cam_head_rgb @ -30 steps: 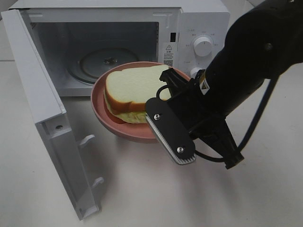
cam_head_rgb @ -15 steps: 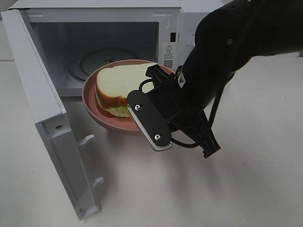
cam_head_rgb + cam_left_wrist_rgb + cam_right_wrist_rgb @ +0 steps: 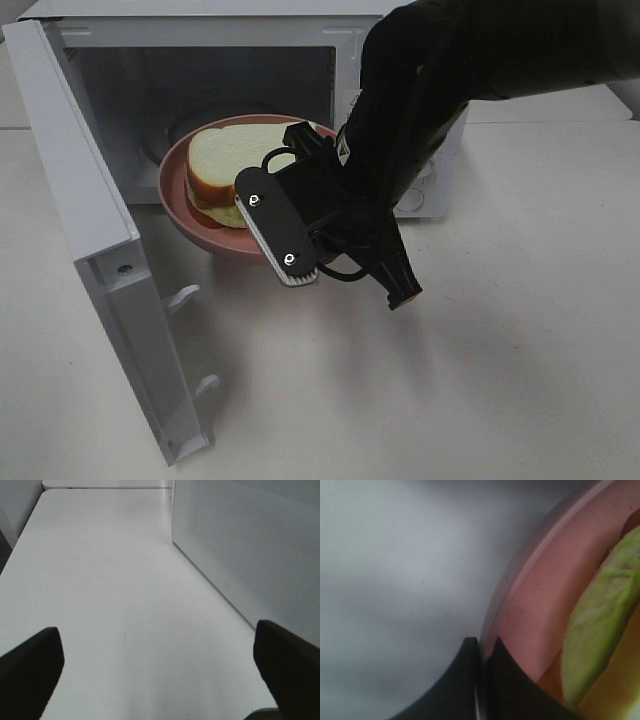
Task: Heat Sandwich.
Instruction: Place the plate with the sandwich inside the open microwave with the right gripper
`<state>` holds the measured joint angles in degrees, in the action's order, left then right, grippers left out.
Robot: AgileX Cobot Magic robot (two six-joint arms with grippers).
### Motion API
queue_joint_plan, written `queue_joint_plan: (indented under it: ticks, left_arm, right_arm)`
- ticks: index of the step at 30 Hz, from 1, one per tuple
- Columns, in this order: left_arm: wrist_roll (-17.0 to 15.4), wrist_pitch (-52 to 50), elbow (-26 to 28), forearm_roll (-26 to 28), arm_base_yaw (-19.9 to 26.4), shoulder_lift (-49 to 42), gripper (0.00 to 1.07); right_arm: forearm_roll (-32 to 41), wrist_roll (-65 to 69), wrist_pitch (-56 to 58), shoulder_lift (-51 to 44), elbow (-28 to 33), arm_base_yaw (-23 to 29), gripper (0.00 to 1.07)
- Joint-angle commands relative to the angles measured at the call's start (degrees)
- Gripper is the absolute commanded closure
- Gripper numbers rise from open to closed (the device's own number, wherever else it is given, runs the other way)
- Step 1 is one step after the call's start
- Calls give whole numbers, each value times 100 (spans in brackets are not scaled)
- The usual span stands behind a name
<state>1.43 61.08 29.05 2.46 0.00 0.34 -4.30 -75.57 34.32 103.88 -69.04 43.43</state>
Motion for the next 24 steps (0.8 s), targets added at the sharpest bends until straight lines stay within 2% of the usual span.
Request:
queue_joint_plan:
  ticks: [1, 14, 24]
  left_arm:
    - [11, 11, 52, 11, -6, 11, 9]
    - [11, 11, 52, 11, -6, 17, 9]
    - [11, 11, 52, 11, -6, 17, 9]
  right_arm:
    - [0, 126, -6, 86, -172, 17, 107]
    - [-350, 1008, 344, 716, -1186, 17, 107]
    - [-470, 1157, 510, 1180, -1845, 17, 107]
